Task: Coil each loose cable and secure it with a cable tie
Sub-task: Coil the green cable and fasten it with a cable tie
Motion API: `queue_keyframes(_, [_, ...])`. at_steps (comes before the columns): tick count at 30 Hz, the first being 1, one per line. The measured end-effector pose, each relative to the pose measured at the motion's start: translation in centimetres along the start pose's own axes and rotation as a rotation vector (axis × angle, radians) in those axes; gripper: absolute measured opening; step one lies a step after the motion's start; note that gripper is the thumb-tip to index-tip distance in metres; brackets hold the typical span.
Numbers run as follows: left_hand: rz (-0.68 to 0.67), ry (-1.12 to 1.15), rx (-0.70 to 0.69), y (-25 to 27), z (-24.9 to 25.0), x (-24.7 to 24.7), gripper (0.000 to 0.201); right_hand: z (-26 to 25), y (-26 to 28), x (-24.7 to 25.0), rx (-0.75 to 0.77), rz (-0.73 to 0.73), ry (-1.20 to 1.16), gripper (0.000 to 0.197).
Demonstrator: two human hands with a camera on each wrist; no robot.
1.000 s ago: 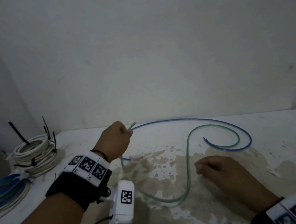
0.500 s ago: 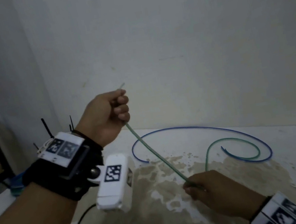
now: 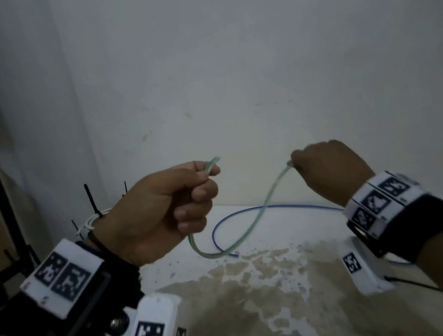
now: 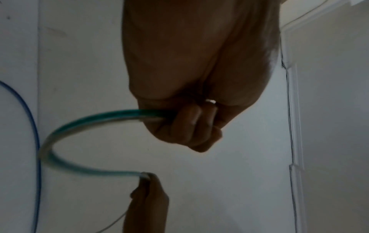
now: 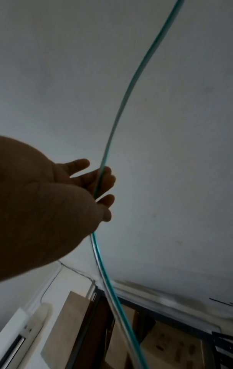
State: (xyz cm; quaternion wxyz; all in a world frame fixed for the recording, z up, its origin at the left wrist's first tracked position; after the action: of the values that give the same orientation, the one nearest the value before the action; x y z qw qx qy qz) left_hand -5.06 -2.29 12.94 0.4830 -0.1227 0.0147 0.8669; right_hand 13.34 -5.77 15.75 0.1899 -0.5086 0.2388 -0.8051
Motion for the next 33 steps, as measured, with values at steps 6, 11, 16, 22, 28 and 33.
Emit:
queue_keyframes(6, [0.362, -0.119, -0.052, 0.7, -0.9, 4.9, 0.021, -3.6, -4.2, 1.1, 0.026, -0.048, -0.288, 0.033])
queue_keyframes(11, [0.505, -0.015, -0.085, 1.3, -1.7, 8.4, 0.022, -8.9, -4.4, 2.4, 0.195, -0.063, -0.188, 0.032])
queue_keyframes(16, [0.505, 0.019, -0.085, 0.6, -3.7, 8.2, 0.025, -10.6, -3.3, 4.2, 0.129, 0.061, -0.200, 0.029])
queue_keyframes(22, [0.542, -0.024, -0.158, -0.7, -5.0, 6.6, 0.028, -10.9, -0.2, 2.8, -0.080, 0.144, -0.549, 0.023])
queue_keyframes(28, [0.577, 0.065, -0.219, -1.4, -5.7, 4.6, 0.029, -10.2, 3.3, 0.7, -0.305, 0.307, -0.918, 0.027])
queue_keyframes(33, [0.530, 0.308, -0.208, -2.0, -6.7, 3.8, 0.027, -11.3, 5.3, 2.4, -0.221, 0.483, -1.013, 0.021])
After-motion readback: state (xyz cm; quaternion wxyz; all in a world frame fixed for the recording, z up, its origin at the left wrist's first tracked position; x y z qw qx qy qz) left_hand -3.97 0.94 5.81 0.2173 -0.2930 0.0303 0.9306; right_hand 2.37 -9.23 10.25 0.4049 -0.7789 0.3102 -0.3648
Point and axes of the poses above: each hand's wrist, its own y-axis away from the middle knuckle, its own x-axis out of the back of the hand, z = x × y, the point moved 10 cm from there along -y, towards the middle knuckle, and after that the axes turned 6 degrees about x, right-handed, at the moved point
